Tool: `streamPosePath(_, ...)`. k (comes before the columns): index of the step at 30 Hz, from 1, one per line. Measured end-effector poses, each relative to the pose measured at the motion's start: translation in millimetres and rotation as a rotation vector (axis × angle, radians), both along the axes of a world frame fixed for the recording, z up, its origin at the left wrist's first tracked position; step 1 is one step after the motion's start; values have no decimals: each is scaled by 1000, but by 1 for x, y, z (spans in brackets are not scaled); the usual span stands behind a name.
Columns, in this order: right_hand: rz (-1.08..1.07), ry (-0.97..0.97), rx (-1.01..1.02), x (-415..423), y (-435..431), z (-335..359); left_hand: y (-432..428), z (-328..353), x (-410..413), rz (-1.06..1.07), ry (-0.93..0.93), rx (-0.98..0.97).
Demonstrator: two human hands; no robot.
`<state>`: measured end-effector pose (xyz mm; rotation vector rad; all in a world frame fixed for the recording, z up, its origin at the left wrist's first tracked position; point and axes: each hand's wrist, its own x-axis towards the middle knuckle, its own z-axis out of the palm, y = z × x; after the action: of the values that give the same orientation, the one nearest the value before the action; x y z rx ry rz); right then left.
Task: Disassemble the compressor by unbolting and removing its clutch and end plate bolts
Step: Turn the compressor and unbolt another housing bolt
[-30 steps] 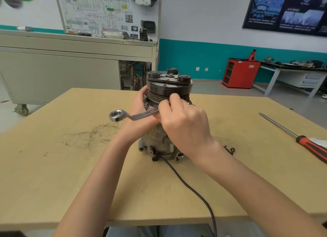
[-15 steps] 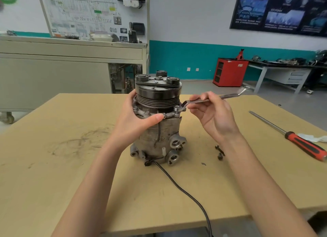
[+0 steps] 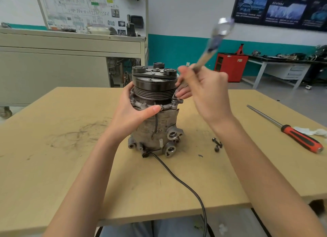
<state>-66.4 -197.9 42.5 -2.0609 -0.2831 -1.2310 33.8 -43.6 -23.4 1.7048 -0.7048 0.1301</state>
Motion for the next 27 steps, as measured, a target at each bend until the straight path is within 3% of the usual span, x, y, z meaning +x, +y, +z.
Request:
streamPosePath(3, -309, -151, -478, -5, 25, -7, 0, 0, 0, 5, -14, -7)
streamPosePath(5, -486, -210, -669, -4, 38, -15, -1, -1, 1, 14, -44, 7)
streamPosePath(9, -743, -335, -853, 3, 54, -31, 0, -3, 3, -42, -27, -3)
streamPosePath(13, -635, -488, -837, 3, 35, -42, -1, -1, 1, -19, -25, -17)
streamPosePath(16, -265, -473, -536, -1, 11, -52, -2, -1, 0, -4, 9, -27)
streamPosePath(19, 280, -204, 187, -3, -7, -56, -1, -2, 1, -15, 17, -14)
streamPosePath(22, 556, 64, 806, 18, -30, -45, -1, -1, 1, -14, 26, 0)
streamPosePath(24, 597, 255, 1023, 38, -37, -36, -1, -1, 1, -16, 36, 6)
streamPosePath(27, 633, 404, 1081, 59, -39, -31, 0, -1, 0, -18, 32, 11)
